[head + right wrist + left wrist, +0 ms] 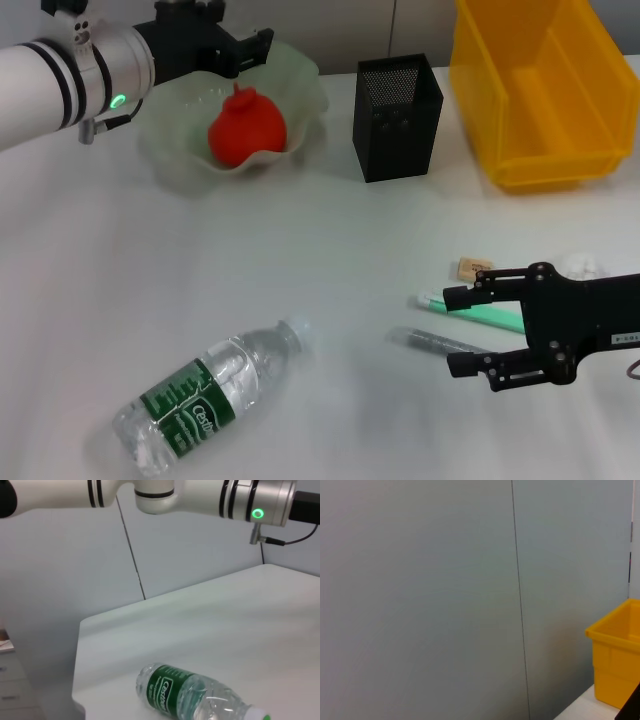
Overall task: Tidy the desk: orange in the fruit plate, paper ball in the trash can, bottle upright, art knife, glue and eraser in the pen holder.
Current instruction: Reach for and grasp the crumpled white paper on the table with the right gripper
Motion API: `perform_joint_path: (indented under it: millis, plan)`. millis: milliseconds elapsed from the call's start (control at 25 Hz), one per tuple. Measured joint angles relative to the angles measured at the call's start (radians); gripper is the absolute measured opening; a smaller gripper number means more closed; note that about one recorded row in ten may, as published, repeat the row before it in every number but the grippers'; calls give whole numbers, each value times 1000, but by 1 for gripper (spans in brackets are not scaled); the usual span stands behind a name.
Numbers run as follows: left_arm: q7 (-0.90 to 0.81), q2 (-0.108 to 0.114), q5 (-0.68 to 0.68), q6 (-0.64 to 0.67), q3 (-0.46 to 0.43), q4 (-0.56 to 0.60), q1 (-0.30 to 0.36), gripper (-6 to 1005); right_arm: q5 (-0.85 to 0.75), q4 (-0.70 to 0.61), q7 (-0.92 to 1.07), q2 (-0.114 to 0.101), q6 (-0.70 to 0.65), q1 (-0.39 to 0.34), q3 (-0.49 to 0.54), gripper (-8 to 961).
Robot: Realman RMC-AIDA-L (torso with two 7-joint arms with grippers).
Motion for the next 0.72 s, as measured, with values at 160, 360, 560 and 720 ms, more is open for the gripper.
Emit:
perform_joint_path:
  millis: [160,360,560,720]
  plan:
    - [5,11,-8,152,-36,46,40,627,1,-10,3,0,0,-5,39,720]
    - [27,17,-10,379,-109,90,90,788,2,-31,9,-3,-7,-7,114,718]
    - [49,33,-4,678,-184,117,162,856,3,-85,51,0,-13,-11,149,715]
    - [120,84,-3,1011,-204,107,264,850,1,-185,164,0,-17,-10,133,712]
